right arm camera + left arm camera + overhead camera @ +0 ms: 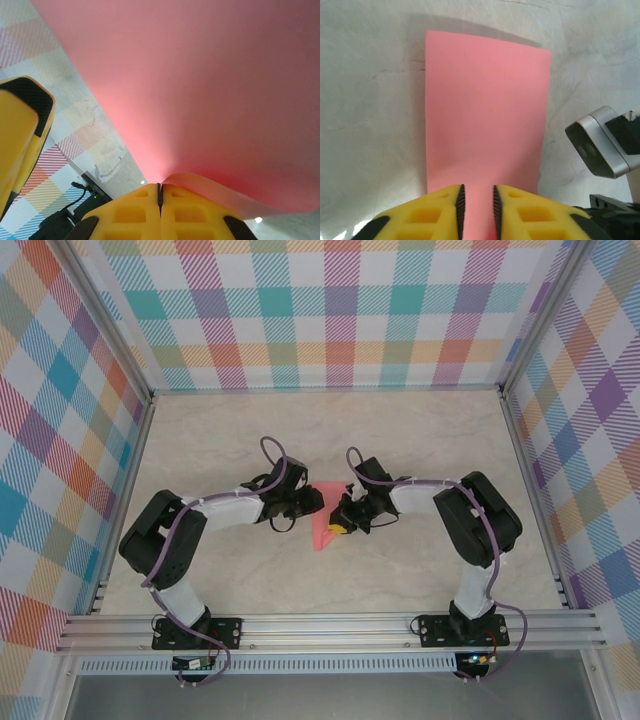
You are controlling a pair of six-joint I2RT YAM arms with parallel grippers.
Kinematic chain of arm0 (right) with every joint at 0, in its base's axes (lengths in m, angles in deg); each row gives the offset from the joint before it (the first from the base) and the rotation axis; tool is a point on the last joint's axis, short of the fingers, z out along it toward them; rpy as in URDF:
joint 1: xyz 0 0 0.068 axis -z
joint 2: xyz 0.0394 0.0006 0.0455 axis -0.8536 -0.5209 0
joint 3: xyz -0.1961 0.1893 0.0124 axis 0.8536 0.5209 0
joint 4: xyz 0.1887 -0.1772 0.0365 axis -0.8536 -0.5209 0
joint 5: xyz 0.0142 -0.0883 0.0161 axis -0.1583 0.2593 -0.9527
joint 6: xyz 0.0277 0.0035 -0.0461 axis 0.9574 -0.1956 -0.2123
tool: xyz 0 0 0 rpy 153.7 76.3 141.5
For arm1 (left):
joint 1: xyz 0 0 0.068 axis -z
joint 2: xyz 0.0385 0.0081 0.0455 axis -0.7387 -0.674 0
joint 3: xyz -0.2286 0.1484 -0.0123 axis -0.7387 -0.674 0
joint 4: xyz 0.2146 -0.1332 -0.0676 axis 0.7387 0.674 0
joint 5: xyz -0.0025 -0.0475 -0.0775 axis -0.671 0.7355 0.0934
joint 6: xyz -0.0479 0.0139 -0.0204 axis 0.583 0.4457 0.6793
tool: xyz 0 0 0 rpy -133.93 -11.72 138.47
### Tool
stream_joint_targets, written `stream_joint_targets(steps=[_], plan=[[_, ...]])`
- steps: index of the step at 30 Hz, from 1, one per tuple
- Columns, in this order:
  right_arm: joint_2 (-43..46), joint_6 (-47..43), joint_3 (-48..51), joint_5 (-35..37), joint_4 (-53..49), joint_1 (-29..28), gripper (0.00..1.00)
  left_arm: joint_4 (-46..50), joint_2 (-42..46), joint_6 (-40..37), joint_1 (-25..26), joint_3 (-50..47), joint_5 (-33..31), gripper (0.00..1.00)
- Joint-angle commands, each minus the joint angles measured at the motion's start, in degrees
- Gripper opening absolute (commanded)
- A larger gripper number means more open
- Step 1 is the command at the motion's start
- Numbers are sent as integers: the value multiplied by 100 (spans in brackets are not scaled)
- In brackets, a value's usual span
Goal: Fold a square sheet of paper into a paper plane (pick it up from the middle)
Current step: Third fold the triangle at the center of the table.
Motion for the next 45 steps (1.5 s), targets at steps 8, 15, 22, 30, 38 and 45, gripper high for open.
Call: stream_joint_targets(steps=[8,15,22,30,38,45], plan=[[-230,-205,-416,58,72,-97,5,369,-545,-40,-64,353,-183,15],[-360,-317,-533,6,61,-115,5,481,-605,-12,-64,284,-298,14],[-467,-567,-740,-17,-90,-186,5,499,-615,-41,-64,284,-273,14],[-587,-718,-862,-88,-197,-204,5,498,-612,-43,-64,258,-254,13],[-662,-825,-946,-182,-138,-221,5,508,-607,-42,-64,266,-236,10],[-575,-843,-850,141,-412,-221,5,660,-274,-130,-73,420,-373,8]])
